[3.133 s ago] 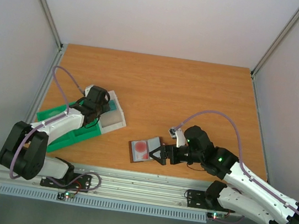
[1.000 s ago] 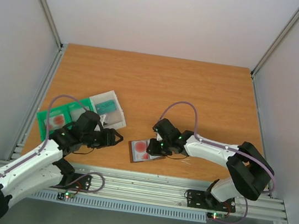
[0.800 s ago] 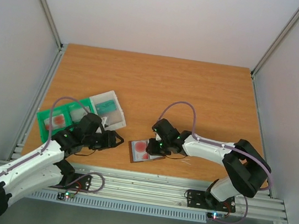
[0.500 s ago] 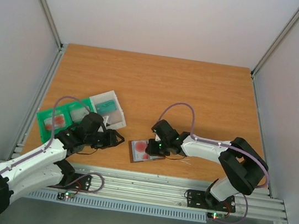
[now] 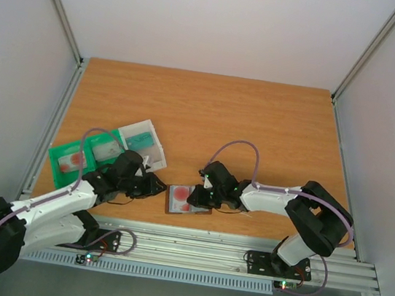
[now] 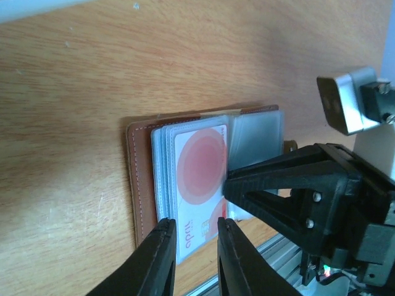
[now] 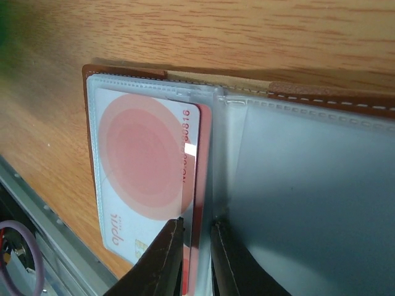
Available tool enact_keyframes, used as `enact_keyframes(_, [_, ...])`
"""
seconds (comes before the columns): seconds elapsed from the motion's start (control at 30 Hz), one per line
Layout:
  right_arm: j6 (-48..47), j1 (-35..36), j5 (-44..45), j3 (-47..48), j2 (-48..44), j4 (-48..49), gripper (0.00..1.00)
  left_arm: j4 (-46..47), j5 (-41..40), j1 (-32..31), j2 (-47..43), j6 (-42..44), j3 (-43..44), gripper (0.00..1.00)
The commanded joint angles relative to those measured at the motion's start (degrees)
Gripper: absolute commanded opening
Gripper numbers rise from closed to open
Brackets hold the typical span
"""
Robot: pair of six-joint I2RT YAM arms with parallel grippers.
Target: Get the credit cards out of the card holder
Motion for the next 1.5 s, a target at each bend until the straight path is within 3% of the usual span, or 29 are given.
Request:
enact_keyframes(0.0, [0.93, 0.43, 0.40, -2.04, 1.10, 0.24, 0.16, 6.26, -1.13, -1.69, 1.86, -1.39, -1.10, 0.21])
enact_keyframes(0.13, [0.80, 0.47, -0.10, -2.74, 0.92, 0.67, 0.18, 7.03, -1.34, -2.99, 5.79, -0.47, 0.66, 0.25])
enact_keyframes(0.3, [0.82, 0.45, -0.35, -2.50, 0.40, 0.67, 0.19, 11.20, 0.51, -3.15, 11.77, -0.78, 0.83, 0.14])
enact_keyframes(0.47, [0.93, 0.47, -0.21, -2.13, 0.52, 0.43, 0.21, 14.25, 0.58, -3.51, 14.17, -1.40, 0.05, 0.13])
enact_keyframes(0.8, [0.27, 0.47, 1.19, -2.74, 0.78, 0.21, 0.15, 18.23, 2.53, -4.96, 18.22, -2.39, 0.37, 0.11])
enact_keyframes(1.2, [0.28, 0.44, 4.56, -3.70, -2.45, -2.50, 0.11, 14.89, -0.51, -5.52, 20.50, -0.44, 1.18, 0.13])
enact_keyframes(1.47, [1.28, 0.47, 2.37, -2.77, -7.27, -3.16, 0.10, 13.42, -0.25, -5.53, 19.10, -0.56, 1.74, 0.17])
